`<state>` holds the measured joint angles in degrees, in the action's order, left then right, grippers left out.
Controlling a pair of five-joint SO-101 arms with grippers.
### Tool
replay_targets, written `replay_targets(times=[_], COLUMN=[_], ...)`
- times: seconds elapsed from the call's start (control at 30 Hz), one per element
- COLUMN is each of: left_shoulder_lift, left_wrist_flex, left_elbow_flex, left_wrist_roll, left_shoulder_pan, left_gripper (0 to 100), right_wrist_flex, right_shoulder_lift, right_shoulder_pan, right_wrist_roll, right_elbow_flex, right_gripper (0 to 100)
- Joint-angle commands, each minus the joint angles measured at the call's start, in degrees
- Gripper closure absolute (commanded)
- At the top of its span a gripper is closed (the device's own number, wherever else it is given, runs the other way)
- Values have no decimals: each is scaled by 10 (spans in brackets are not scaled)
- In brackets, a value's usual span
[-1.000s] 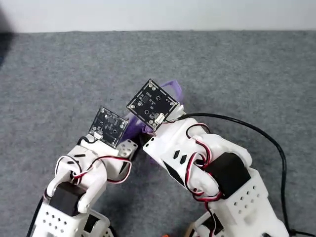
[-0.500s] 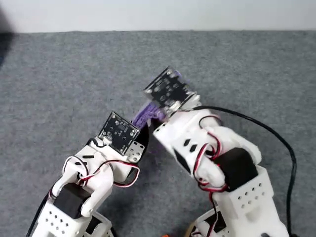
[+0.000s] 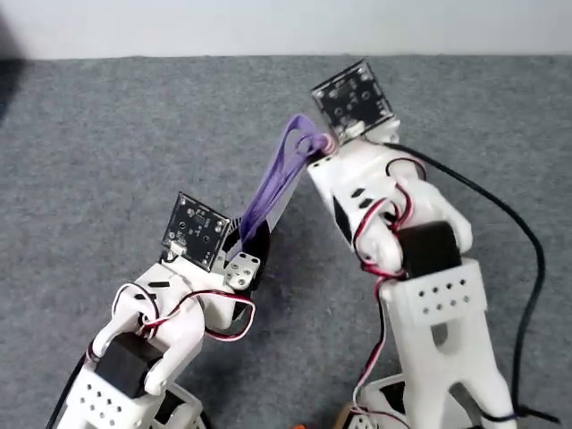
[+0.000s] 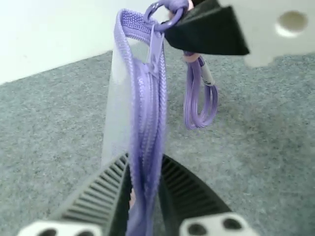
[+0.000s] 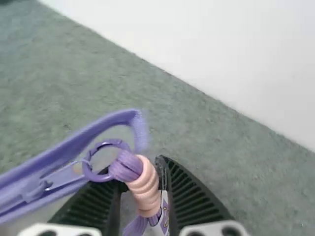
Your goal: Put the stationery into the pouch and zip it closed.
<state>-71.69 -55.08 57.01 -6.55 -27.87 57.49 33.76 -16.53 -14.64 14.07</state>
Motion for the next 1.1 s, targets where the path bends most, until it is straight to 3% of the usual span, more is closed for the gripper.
replay_targets(times=[0.0, 0.4, 0.93, 1.07], left_shoulder_lift=[-10, -10, -9, -10], left_wrist_flex=[-15, -36, -39, -61], left_elbow_flex=[-27, -50, -47, -59], left_wrist_roll=[-11, -11, -11, -35], left_shoulder_pan=[-3, -6, -3, -2], left_gripper=[991, 991, 983, 862], right_wrist_flex=[-41, -243, -249, -228], right_shoulder_lift=[-15, -167, -201, -191], right_shoulder_pan=[45, 131, 140, 158], right_wrist_roll=[18, 17, 14, 13], right_elbow_flex=[-5, -8, -8, -6], right_gripper=[991, 991, 991, 991])
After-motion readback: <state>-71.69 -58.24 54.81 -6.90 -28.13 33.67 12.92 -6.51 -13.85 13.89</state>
